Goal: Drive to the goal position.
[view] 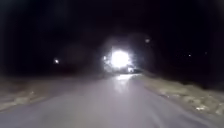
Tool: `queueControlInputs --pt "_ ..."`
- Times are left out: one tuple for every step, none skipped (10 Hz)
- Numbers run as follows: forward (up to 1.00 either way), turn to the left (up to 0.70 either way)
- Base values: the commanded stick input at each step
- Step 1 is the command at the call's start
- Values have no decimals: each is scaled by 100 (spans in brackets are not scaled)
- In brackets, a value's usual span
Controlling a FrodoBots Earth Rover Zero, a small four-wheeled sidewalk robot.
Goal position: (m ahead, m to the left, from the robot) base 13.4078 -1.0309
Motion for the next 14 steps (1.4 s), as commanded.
queueControlInputs --pt "85 0" --pt "85 0" --pt "85 0" --pt "85 0" --pt "85 0" --pt "85 0" --pt "85 0" --pt "85 0" --pt "85 17" --pt "85 34" --pt "85 34" --pt "85 34" --pt "85 0" --pt "85 0"
